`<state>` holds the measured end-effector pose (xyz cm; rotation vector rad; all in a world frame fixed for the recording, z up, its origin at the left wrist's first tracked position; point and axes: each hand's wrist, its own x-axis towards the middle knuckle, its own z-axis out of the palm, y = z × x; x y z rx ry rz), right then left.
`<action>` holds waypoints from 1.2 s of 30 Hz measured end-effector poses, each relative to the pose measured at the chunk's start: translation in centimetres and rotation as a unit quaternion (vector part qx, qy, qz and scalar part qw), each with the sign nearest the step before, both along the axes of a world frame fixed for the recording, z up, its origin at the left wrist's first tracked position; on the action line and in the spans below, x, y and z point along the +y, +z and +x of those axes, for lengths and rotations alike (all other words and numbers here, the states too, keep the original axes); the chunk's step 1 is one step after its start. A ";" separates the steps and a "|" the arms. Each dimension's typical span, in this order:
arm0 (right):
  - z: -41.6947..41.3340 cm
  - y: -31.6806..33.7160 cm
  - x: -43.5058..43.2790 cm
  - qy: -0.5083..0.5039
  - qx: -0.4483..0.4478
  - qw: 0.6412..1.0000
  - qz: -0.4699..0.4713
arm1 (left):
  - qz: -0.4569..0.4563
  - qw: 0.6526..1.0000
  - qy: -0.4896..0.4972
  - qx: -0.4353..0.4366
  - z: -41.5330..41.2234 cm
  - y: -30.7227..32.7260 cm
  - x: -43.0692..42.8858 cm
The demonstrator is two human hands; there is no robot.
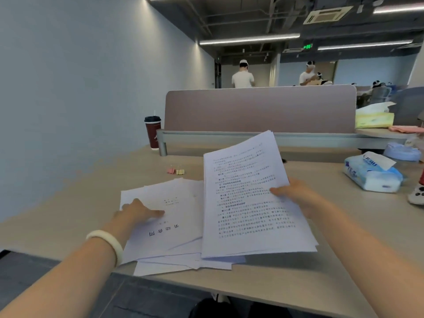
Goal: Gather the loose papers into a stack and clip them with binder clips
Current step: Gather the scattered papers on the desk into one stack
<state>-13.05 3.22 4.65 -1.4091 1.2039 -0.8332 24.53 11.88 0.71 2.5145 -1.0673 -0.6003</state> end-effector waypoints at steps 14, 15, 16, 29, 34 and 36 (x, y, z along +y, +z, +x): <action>-3.4 -2.4 -1.7 -0.003 0.007 0.999 0.048 | -0.021 0.988 -0.151 0.039 -8.1 0.6 -4.7; -3.9 -2.7 -1.7 -0.013 0.017 0.999 0.047 | -0.050 0.984 -0.149 0.080 -8.8 0.7 -5.2; -4.3 -3.0 -1.7 -0.021 0.030 0.998 0.045 | -0.080 0.978 -0.140 0.135 -9.1 0.6 -5.9; -8.8 -4.1 -1.4 -0.078 0.007 0.996 0.051 | -0.101 0.915 -0.217 0.324 -15.6 1.8 -7.3; -10.7 -4.1 -1.1 -0.065 -0.070 0.993 0.073 | -0.245 0.880 -0.214 0.345 -17.2 1.5 -7.8; -11.1 -3.9 -0.9 -0.050 -0.087 0.992 0.073 | -0.307 0.866 -0.202 0.340 -18.2 2.0 -7.9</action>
